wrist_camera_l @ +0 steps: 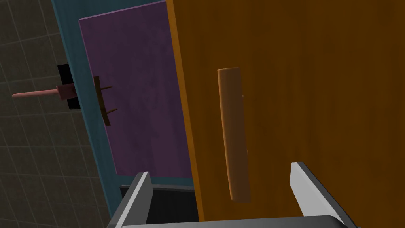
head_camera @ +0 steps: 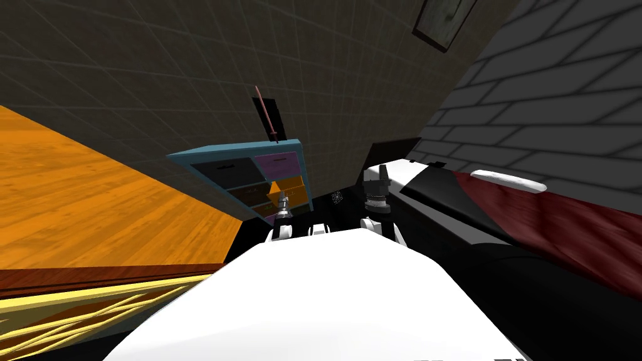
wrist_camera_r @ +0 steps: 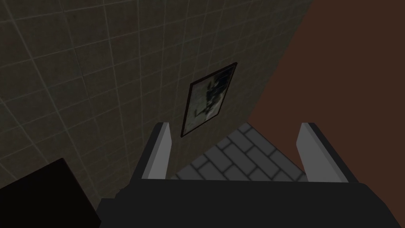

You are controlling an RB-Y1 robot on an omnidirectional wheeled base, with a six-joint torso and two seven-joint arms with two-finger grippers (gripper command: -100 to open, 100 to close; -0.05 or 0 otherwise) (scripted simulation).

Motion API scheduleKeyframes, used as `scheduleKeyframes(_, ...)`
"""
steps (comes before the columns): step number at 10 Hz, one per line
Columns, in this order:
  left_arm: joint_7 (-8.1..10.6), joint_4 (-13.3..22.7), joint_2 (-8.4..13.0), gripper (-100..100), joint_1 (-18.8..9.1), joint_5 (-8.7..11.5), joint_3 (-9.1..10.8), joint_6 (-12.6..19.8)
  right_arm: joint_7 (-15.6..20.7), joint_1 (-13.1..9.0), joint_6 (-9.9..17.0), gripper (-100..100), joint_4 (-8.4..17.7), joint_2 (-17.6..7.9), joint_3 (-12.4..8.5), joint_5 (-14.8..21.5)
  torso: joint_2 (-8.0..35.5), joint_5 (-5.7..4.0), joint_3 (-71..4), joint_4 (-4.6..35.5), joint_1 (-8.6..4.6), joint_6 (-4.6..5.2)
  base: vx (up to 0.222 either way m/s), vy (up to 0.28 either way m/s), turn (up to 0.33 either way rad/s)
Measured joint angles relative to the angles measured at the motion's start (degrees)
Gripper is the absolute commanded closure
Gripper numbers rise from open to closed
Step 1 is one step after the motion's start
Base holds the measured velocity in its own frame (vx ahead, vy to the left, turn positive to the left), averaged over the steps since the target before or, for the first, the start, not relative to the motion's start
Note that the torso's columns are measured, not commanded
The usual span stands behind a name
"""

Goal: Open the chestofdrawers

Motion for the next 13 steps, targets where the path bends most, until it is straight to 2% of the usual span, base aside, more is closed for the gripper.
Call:
scheduleKeyframes(4,-0.08,-5.05,0.09,-100,-0.96,0.00,0.05,6.14,0.00,0.00,0.00,0,0.00,0.00,0.00,0.00,0.69,-0.09,0.39,0.25,-0.14,-0.05,-0.022,0.000,0.015)
scheduleKeyframes(7,-0.35,-7.42,-0.11,-100,-2.39,-0.03,0.24,9.98,0.00,0.00,0.00,0,0.00,0.00,0.00,0.00,0.69,-0.11,0.37,0.28,-0.15,-0.08,-0.031,0.000,0.008)
scheduleKeyframes(8,-0.37,-7.53,-0.12,0,-2.39,-0.03,0.23,10.34,0.00,0.00,0.00,0,0.00,0.00,0.00,0.00,0.67,-0.11,0.37,0.27,-0.17,-0.08,0.000,0.000,0.000)
scheduleKeyframes(13,-0.36,-7.42,-0.12,0,-2.33,-0.03,0.22,10.40,0.00,0.01,0.00,0,0.00,0.00,0.00,0.00,0.62,-0.08,0.34,0.22,-0.14,-0.06,0.000,0.000,0.000)
